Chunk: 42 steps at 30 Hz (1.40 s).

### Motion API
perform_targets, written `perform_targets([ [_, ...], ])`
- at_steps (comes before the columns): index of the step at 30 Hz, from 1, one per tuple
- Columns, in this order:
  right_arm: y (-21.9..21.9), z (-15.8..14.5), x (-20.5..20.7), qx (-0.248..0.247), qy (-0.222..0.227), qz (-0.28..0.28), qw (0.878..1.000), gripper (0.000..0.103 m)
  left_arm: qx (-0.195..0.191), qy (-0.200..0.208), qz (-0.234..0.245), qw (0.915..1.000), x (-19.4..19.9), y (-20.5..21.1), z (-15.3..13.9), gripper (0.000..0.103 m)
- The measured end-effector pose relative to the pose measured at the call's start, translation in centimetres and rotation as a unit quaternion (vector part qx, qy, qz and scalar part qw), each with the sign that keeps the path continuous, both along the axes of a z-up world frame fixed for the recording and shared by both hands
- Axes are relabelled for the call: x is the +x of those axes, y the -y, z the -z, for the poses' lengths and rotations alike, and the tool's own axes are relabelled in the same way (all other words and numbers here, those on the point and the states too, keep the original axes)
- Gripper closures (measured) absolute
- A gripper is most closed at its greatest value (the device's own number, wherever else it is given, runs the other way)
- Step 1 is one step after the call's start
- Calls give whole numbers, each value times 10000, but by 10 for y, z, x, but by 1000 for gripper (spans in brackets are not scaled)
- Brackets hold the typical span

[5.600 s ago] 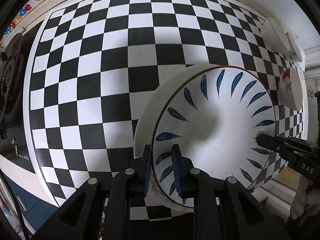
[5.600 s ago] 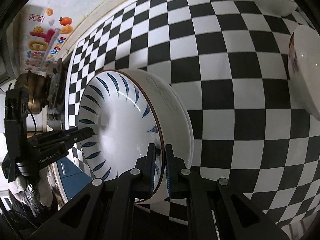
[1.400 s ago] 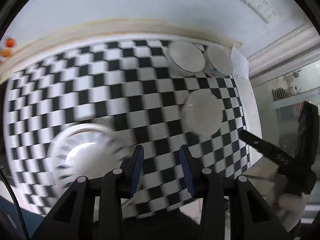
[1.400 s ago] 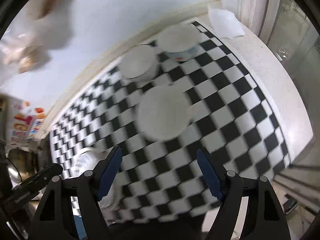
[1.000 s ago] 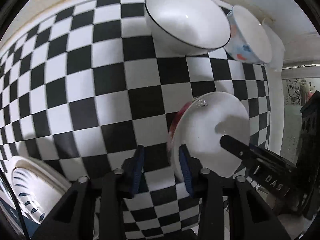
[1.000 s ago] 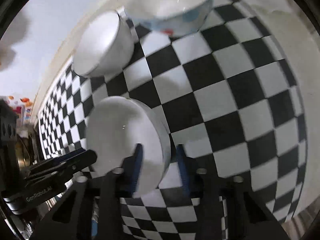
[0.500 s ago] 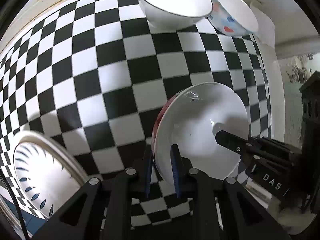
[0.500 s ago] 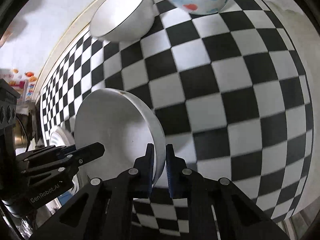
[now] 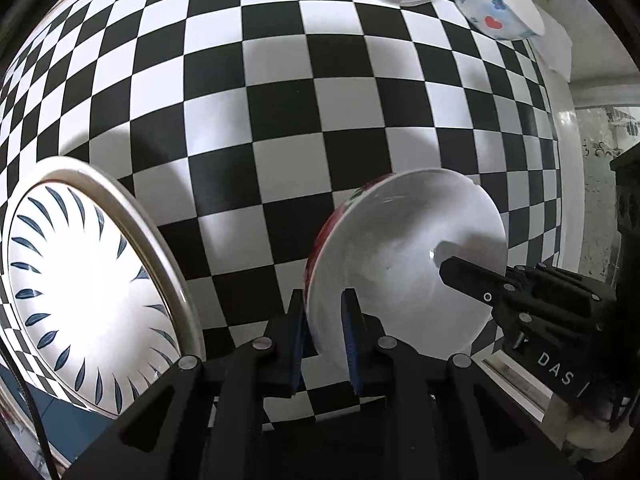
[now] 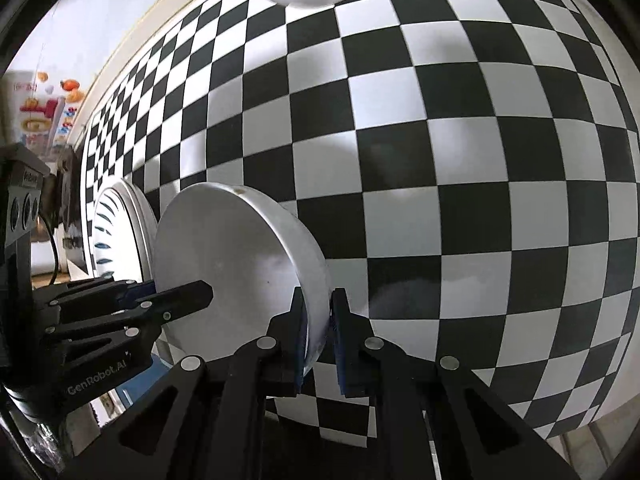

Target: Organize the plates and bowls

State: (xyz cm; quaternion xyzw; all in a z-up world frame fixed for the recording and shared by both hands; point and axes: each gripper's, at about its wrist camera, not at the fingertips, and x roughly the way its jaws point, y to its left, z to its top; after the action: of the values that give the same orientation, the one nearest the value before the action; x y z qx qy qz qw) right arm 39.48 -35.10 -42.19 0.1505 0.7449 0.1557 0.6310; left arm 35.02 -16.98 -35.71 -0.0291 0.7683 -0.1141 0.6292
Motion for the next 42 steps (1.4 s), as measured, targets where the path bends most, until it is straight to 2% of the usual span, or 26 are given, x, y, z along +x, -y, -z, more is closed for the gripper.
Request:
perform_targets([
  [13,-4,11,2,50,-272,-81,9996,88,105,-32,-8,9999,1,2,5,88],
  [17,8,7,6,144,-381,81,9991,86,247,162,-86,9995,6,-4,-16,87],
  [19,19,-2,10,167,-415,137,9989,75,273,354,-209,9988,13,-12,-34,86],
  [20,26,-10,14,192,-376,230,9988,73,260,427,-271,9984,17,-15,-40,84],
  [24,47,-39,42,103,9,462,9989,63,125,760,-479,9959,57,-17,-61,76],
  [28,60,-52,93,70,421,663,9969,62,-140,745,-735,9944,113,-10,-56,76],
  [31,63,-51,137,-18,628,779,9950,62,-165,742,-731,9944,149,3,-48,76],
  [34,59,-42,175,-37,572,799,9952,62,-72,676,-661,9955,180,13,-38,76],
  [36,57,-34,192,62,470,839,9953,62,-148,519,-642,9965,199,19,-30,76],
  [42,60,2,218,281,77,1203,9923,64,-29,320,-387,9987,237,35,-8,76],
])
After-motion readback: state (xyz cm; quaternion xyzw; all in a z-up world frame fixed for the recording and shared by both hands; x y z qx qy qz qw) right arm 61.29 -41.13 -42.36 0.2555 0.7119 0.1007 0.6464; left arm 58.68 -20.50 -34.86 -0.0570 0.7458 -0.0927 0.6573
